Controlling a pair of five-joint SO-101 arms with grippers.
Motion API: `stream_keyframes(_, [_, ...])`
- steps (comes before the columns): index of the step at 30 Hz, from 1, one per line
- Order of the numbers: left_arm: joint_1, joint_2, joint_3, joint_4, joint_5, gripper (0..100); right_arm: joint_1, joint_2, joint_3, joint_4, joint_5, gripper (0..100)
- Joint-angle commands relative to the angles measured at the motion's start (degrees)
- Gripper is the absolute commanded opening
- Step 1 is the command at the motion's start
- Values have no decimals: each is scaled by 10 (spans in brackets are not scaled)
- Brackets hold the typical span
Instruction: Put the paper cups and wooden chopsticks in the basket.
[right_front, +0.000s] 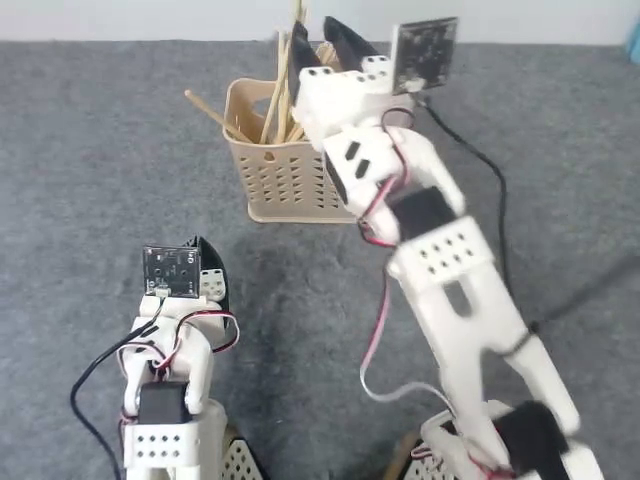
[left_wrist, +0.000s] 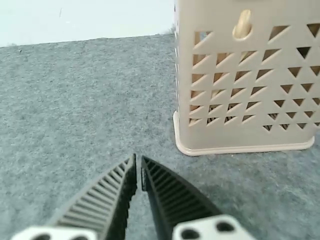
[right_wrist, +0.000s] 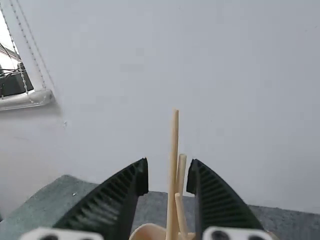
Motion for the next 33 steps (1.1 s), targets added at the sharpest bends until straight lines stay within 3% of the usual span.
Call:
stream_keyframes(1, [-5,-7,-4,-16,-5,11,-1,-106,-43,93,3,147])
stream_keyframes(10, [-5,-7,-4,-15,-5,11,4,-250,-41,360,25,185])
stream_keyframes(14, [-5,-7,-4,-15,-5,11,32,-313,-14,452,23,51])
stream_keyframes(15, [-5,-7,-4,-15,-5,11,41,-332,0,456,23,5])
stream_keyframes(18, [-5,-7,-4,-14,-3,11,80,-397,54,454,24,46])
stream_keyframes(24, [-4,-9,-4,-13,-1,11,126,-537,162,460,33,8])
stream_keyframes(28, [-2,-10,-5,-12,2,11,162,-648,267,456,92,7])
stream_keyframes(33, [-2,-11,-5,-12,56,11,255,-762,395,459,134,7])
